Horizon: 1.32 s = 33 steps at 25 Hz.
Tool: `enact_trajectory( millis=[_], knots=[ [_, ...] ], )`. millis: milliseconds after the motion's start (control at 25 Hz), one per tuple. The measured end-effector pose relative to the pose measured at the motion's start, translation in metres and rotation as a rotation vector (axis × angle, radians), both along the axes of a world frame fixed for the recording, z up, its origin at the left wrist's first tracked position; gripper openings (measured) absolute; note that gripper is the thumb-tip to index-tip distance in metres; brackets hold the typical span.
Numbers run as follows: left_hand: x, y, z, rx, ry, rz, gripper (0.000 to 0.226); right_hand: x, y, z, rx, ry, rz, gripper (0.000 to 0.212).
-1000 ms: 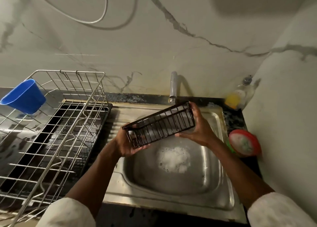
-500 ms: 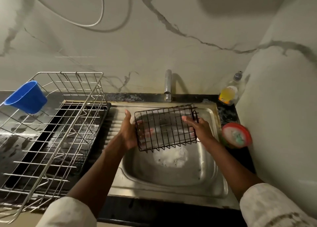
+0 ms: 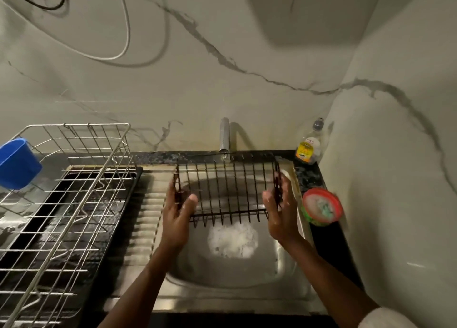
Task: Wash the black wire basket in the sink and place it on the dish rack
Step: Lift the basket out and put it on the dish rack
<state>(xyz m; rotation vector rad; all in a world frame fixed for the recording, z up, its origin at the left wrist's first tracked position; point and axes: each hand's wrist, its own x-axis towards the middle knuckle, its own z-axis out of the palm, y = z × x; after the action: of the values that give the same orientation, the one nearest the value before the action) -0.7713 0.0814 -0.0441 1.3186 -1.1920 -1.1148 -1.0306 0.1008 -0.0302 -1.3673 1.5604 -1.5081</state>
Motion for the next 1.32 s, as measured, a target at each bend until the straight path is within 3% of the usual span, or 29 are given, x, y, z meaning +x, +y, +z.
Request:
enact_trajectory(
  millis=[40,120,160,200,320,400,480,600,680,720,840,880,960,1080,1320],
  knots=[
    [0.000,-0.005,-0.006,0.123,-0.054,-0.017,0.077,0.001,-0.005,-0.009,0.168,-0.024,0.027,0.064],
    [-0.005,-0.015,-0.012,0.562,-0.012,-0.050,0.079,0.002,-0.018,-0.018,0.930,-0.124,0.072,0.078],
    [-0.006,-0.013,-0.012,0.712,-0.007,-0.061,0.071,0.004,-0.016,-0.017,1.217,-0.176,0.123,0.077],
    [-0.005,-0.012,-0.014,0.787,-0.020,-0.044,0.064,0.005,-0.016,-0.021,1.329,-0.238,0.155,0.077],
    [0.002,-0.016,-0.029,0.768,-0.045,-0.012,0.069,0.006,-0.021,-0.026,1.168,-0.160,0.167,0.083],
    [0.009,-0.021,-0.027,0.668,0.000,0.021,0.070,0.010,-0.024,-0.023,1.020,-0.012,0.107,0.089],
    [0.014,-0.018,-0.022,0.444,0.031,0.064,0.057,0.013,-0.022,-0.013,0.712,0.122,0.069,0.082],
    [0.017,0.003,-0.004,-0.077,-0.158,0.098,0.041,0.008,-0.006,-0.010,0.088,0.213,0.053,0.059],
    [0.015,0.008,-0.009,-0.184,-0.277,0.111,0.035,0.009,-0.005,-0.017,-0.065,0.238,0.006,0.053],
    [0.014,0.004,-0.009,-0.079,-0.283,0.102,0.041,0.009,-0.013,-0.014,0.046,0.200,-0.023,0.055],
    [0.014,-0.013,-0.031,0.538,-0.114,-0.015,0.059,0.013,-0.033,-0.014,1.088,-0.153,0.049,0.076],
    [0.019,-0.016,-0.043,0.593,-0.096,-0.035,0.060,0.012,-0.034,-0.021,1.194,-0.169,0.096,0.081],
    [0.027,-0.032,-0.059,0.603,-0.075,0.026,0.064,0.013,-0.045,-0.016,1.100,-0.069,0.119,0.077],
    [0.036,-0.042,-0.064,0.619,-0.046,0.064,0.078,0.017,-0.044,-0.008,1.028,-0.103,0.103,0.077],
    [0.054,-0.019,-0.017,0.650,0.028,0.136,0.079,0.022,-0.038,-0.015,0.880,0.025,0.194,0.073]
  ],
)
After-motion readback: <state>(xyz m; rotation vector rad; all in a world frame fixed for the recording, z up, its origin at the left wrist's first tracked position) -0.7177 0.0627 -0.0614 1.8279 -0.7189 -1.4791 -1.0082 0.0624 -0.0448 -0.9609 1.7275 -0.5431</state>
